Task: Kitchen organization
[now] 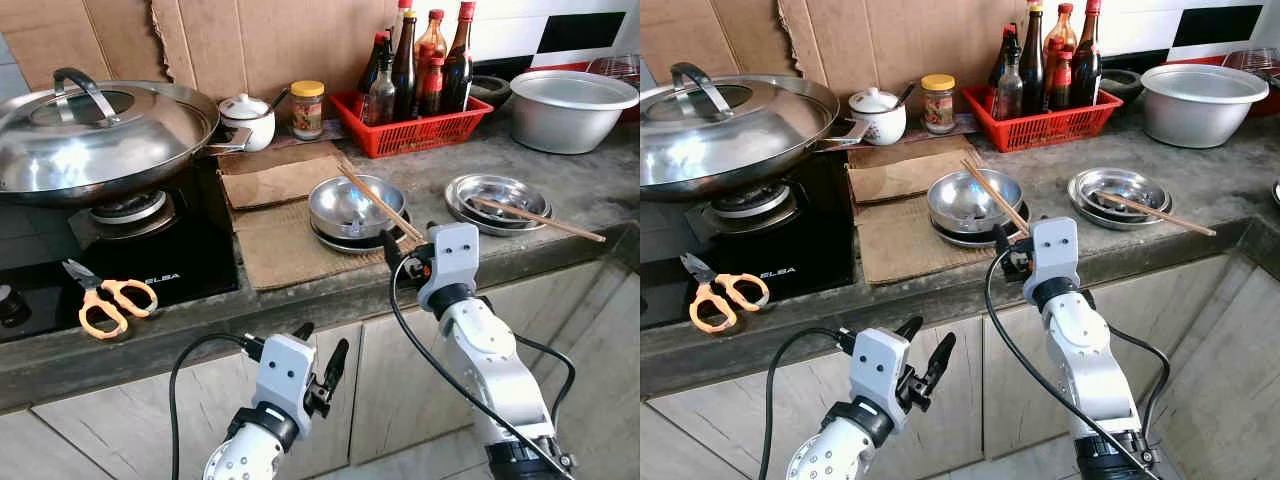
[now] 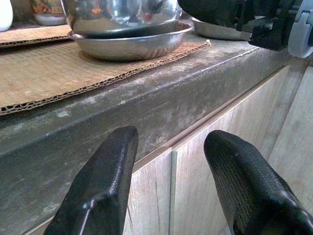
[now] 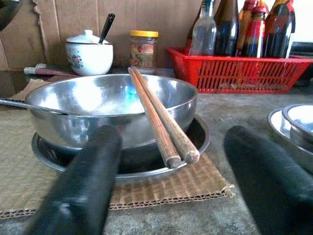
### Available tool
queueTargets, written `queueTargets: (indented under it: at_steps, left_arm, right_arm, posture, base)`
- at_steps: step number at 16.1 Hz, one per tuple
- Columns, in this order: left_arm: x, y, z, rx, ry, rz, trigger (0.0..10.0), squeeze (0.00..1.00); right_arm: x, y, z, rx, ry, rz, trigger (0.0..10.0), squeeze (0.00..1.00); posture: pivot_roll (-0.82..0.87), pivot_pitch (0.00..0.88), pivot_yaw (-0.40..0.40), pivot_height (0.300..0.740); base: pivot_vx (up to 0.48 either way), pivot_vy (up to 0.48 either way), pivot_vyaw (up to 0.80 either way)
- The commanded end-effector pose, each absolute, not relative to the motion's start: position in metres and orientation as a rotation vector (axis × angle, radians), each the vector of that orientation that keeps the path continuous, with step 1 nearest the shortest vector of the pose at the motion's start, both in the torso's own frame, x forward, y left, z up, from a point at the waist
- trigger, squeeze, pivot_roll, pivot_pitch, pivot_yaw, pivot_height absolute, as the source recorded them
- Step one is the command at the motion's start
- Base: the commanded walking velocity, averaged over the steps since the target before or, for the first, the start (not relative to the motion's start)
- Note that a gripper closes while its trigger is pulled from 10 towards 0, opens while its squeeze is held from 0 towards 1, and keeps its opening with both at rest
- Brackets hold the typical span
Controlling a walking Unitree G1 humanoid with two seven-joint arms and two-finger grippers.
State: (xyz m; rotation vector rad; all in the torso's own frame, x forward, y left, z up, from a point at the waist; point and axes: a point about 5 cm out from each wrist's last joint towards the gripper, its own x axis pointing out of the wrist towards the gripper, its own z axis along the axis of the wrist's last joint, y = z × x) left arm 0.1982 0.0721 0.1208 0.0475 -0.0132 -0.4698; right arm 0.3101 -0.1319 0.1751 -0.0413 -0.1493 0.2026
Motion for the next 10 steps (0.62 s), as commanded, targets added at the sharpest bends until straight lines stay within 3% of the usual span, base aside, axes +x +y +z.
queueTargets:
  at_steps: [1,2,10]
  left_arm:
    - [0.1976,0.0739,0.1217,0.051,-0.021,-0.468,10.0,0.00]
    - [0.1979,0.0737,0.1212,0.052,-0.017,-0.468,10.0,0.00]
    - [0.1987,0.0735,0.1208,0.052,-0.014,-0.464,10.0,0.00]
  right_arm:
    - [0.3125,-0.1315,0.1808,-0.039,-0.174,0.206,2.3,0.00]
    - [0.3128,-0.1319,0.1814,-0.039,-0.176,0.205,10.0,0.00]
    - [0.3155,-0.1307,0.1863,-0.033,-0.192,0.217,10.0,0.00]
  posture:
    - [0.09,0.026,-0.008,0.740]
    - [0.09,0.026,-0.009,0.740]
    - [0.09,0.024,-0.013,0.740]
  base:
    - [0.000,0.000,0.00]
    - [0.000,0.000,0.00]
    - [0.000,0.000,0.00]
